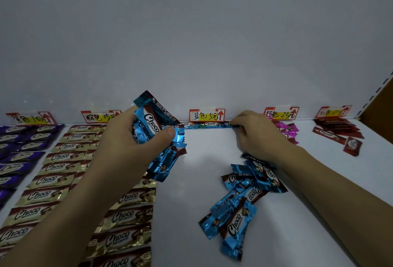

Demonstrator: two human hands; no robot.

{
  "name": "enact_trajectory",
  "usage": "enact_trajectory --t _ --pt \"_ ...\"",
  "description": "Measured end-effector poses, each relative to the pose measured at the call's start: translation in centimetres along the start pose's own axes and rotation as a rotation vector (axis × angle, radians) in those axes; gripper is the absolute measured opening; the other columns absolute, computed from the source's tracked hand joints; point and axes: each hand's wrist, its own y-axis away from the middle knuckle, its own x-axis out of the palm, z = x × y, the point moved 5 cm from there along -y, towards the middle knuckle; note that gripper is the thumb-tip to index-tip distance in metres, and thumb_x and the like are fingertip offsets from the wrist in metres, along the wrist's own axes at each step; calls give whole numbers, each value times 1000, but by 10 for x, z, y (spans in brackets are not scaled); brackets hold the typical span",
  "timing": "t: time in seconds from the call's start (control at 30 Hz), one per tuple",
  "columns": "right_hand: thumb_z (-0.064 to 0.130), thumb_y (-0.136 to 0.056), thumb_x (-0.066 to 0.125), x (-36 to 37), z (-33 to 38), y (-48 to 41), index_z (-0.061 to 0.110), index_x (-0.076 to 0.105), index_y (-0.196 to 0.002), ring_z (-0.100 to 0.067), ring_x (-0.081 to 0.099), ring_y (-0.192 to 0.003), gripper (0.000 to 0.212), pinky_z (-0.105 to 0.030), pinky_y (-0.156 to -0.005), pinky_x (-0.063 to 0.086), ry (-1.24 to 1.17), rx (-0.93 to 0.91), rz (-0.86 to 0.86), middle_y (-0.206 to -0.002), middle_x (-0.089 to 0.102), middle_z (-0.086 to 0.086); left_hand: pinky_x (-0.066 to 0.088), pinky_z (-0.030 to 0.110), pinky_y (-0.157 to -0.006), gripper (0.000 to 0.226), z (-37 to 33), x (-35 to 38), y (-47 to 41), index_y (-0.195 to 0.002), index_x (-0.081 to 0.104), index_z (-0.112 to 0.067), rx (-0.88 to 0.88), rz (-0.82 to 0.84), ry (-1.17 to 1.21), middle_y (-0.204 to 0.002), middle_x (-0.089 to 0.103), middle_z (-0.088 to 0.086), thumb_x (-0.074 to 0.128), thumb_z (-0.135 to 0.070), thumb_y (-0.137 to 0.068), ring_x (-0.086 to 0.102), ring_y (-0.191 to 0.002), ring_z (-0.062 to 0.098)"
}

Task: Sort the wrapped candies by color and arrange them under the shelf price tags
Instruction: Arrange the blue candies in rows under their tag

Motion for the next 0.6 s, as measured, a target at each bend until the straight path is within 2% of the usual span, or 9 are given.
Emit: enact_trajectory --t 0.13,0.27,0.4,0.53,0.6 --pt "11 -97 56 -2 -1 0 11 71 -121 -22 60 -96 28 -39 -88 55 -15 11 14 -111 65 -5 60 24 -54 17 1 0 -1 -89 59 -26 5 -5 -13 -79 73 -6 75 -31 -82 73 -75 9" --pt "7 -92 55 -10 -6 0 12 73 -114 -25 62 -96 29 -41 -87 55 -5 43 -5 -108 69 -5 58 21 -52 16 1 0 -1 -88 60 -28 24 0 -27 -83 72 -6 74 -31 -83 72 -76 5" --pt "2 -90 51 -19 -6 1 12 75 -109 -26 62 -93 32 -44 -84 55 -10 36 -6 -105 70 -6 58 20 -51 17 -1 2 1 -87 58 -29 32 7 -31 -83 71 -6 74 -30 -83 72 -73 10" --pt "17 -100 52 -7 -6 3 16 69 -124 -24 59 -105 30 -45 -92 52 46 -1 78 -119 66 -3 59 23 -54 18 -1 3 2 -87 57 -30 43 5 -39 -85 71 -5 74 -30 -83 72 -74 16" --pt "18 -101 51 -5 -9 2 17 67 -128 -24 58 -109 32 -46 -95 51 59 6 77 -123 65 -3 59 25 -56 17 0 3 1 -88 58 -30 45 7 -33 -86 71 -5 74 -31 -83 72 -76 15"
